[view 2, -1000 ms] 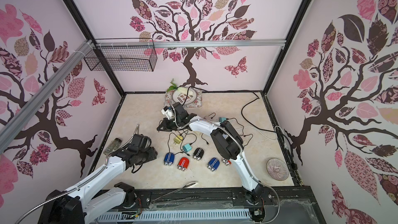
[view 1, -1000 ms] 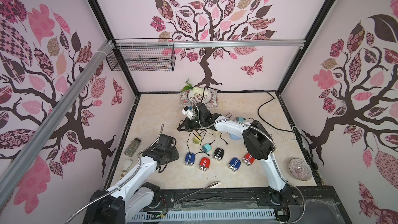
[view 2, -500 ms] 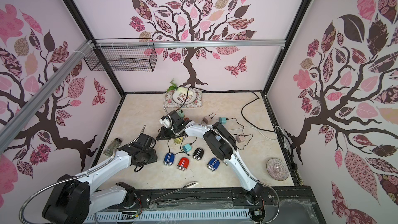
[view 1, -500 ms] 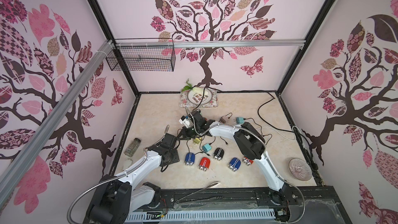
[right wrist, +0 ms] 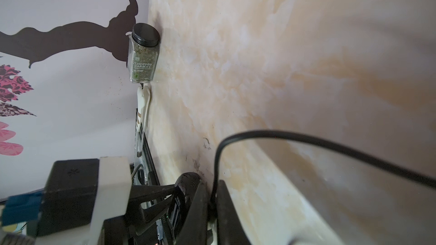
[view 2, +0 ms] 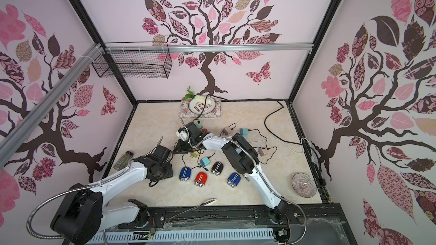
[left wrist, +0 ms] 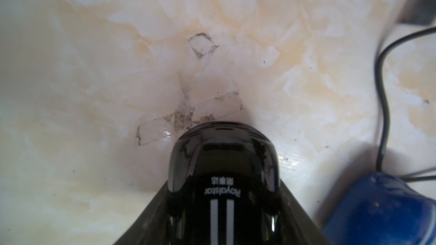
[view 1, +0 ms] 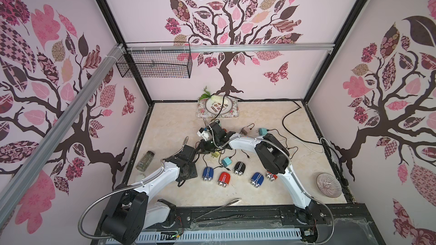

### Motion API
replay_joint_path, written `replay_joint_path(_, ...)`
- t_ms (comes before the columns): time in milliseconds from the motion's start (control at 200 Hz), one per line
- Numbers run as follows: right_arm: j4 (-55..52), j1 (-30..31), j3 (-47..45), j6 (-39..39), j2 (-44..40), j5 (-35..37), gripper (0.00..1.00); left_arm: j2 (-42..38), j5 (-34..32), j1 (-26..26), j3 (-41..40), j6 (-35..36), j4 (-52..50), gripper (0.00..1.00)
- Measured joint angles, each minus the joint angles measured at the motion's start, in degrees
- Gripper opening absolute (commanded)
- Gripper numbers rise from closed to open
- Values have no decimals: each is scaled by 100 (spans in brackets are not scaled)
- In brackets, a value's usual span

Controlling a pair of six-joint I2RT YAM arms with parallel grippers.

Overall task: Unplug the electric shaver
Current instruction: Place the electric shaver at the center of the board.

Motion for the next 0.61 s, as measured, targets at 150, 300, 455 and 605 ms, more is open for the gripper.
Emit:
replay_joint_path(150,-63,0,0,-72,20,68,11,0,-4,0,0,0,0,41)
replay_joint_path(300,-133,2,0,-133,22,118,11,0,-22,0,0,0,0,42)
replay_joint_path(455,-188,4,0,-155,22,160,11,0,-24,0,0,0,0,47)
replay_joint_path(605,-197,11,0,-177,22,184,11,0,-28,0,0,-2,-2,52)
